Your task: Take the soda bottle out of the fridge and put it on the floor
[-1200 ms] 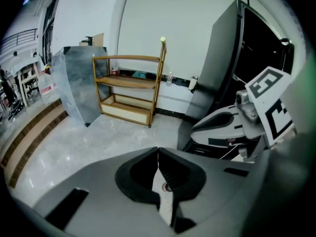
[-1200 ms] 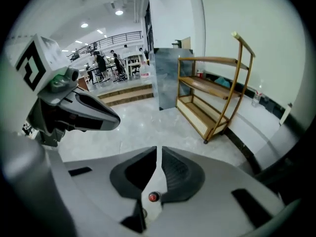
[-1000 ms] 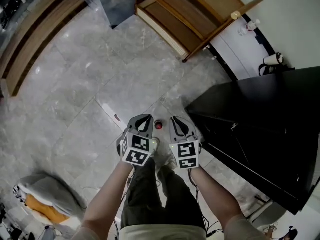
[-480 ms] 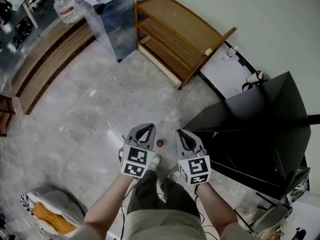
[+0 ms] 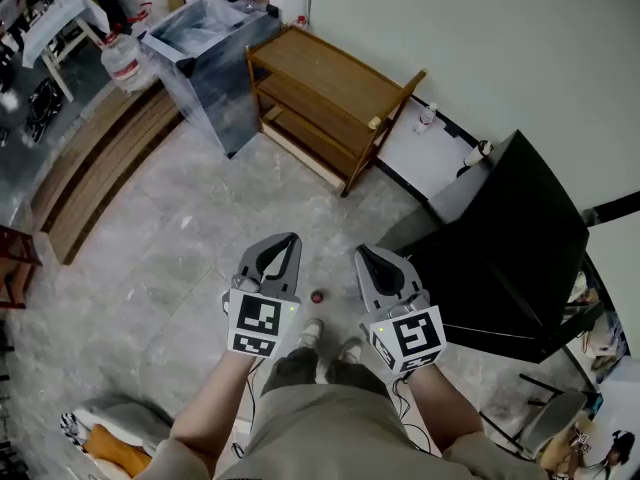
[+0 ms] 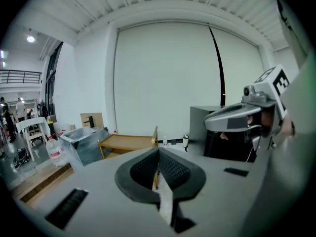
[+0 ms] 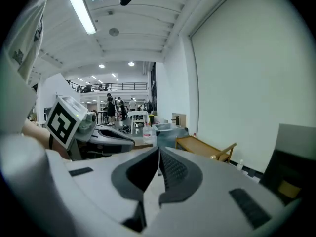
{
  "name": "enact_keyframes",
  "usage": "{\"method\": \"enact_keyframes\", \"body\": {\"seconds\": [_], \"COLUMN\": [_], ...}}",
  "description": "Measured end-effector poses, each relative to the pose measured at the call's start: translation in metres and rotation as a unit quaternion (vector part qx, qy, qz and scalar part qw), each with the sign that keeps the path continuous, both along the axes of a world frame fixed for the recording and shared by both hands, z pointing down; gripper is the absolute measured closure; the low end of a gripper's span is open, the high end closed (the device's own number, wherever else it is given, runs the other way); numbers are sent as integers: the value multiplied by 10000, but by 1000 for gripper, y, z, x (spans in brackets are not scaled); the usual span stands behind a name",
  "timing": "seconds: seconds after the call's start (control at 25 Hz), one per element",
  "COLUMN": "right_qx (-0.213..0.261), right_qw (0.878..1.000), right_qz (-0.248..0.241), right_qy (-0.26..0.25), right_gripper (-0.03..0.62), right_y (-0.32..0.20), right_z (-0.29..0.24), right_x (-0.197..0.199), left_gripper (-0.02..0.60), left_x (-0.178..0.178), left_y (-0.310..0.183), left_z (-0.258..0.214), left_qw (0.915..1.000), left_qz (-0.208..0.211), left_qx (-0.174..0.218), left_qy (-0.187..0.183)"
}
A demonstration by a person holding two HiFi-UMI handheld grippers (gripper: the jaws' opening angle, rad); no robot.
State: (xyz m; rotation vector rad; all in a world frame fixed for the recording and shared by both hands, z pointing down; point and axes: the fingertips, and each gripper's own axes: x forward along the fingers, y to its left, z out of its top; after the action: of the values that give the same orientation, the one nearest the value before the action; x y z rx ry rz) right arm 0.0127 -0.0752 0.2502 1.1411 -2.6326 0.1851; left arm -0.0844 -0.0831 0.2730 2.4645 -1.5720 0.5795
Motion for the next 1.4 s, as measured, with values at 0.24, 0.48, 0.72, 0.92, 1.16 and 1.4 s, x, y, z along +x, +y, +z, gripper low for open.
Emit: {"method": "enact_keyframes", "body": {"seconds": [0.24,0.48,0.72,0.92,1.16,1.4], "right_qx": [681,1137,1454,1496,1584,1586], "right_qw": [9974,9926,9889,9881,9861,9860], "right_qz": [-149,-200,-48,64,153,126], "right_qy": [-174,-382,-316,-359,-469,-491], "right_gripper": [594,595,597,597,597,597], "right_y": [16,33,31,32,31,44], "right_z": [-82,-146,-171,-185,-196,-195], "right_x": [19,38,62,76,78,82], "left_gripper": [575,575,575,575,575,575], "left_x": [27,37,52,53,51,56], "left_y": [10,21,31,39,42,53], "left_z": [-74,-151,-178,-193,-202,-204], "left_qw": [9982,9926,9893,9886,9876,9870], "left_qz": [292,349,473,452,450,470], "left_qx": [523,1166,1377,1434,1499,1536], "left_qy": [-56,-32,-58,-2,134,13]}}
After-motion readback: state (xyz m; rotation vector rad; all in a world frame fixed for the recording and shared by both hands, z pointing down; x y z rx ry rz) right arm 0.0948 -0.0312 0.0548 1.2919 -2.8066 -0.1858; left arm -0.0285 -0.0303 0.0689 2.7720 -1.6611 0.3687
